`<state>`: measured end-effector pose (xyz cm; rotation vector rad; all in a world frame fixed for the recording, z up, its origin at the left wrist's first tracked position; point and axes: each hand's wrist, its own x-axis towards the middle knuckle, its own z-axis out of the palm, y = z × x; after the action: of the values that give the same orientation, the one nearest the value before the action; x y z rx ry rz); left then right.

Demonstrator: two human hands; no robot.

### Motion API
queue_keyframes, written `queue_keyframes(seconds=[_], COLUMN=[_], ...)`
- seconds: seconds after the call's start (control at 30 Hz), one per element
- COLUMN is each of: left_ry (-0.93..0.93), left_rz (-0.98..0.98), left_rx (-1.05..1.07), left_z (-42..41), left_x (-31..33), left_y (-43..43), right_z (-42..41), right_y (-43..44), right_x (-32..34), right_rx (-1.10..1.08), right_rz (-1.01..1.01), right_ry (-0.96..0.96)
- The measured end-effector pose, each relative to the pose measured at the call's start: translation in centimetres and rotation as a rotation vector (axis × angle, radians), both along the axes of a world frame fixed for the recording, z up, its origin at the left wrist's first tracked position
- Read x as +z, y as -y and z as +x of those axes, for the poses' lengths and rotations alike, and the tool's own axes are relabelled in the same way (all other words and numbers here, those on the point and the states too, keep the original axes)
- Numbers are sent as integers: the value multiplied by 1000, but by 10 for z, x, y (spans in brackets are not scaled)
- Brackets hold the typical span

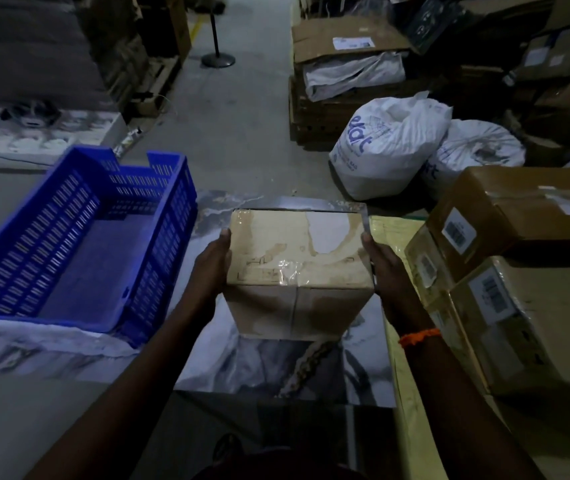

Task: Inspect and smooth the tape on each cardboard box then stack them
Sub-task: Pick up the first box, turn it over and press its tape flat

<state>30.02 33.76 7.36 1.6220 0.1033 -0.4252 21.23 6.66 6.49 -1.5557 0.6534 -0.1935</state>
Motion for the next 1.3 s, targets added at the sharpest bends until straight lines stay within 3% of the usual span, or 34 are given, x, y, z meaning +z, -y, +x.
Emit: queue_keyframes(seconds=[0.13,0.3,0.37,0.47,0.53,0.7,0.83,1.3], left_ry=[-43,20,107,120,122,-33,-14,-191], left_rz=[-25,62,-4,-32,-41,-99,32,25], left_rx=[-66,-131,-161,45,65,64,100,75], left_z=[17,26,32,24,15,1,-13,-91], left_x=[11,18,9,22,26,10,-24,-89], left_y=[10,7,4,8,11,2,-7,-38], right_z=[28,38,34,28,26,8,-14,-89], right_y=[3,-1,-4,-3,-2,-12,-21,-44], right_x=[14,21,23,25,21,0,-20,-79], right_rx=[112,70,40,-8,-32,-46,-81,-132], right_rz=[16,-145,-164,0,70,132,154,150], right_ry=[-126,-184,-148,12,59,30,9,-114])
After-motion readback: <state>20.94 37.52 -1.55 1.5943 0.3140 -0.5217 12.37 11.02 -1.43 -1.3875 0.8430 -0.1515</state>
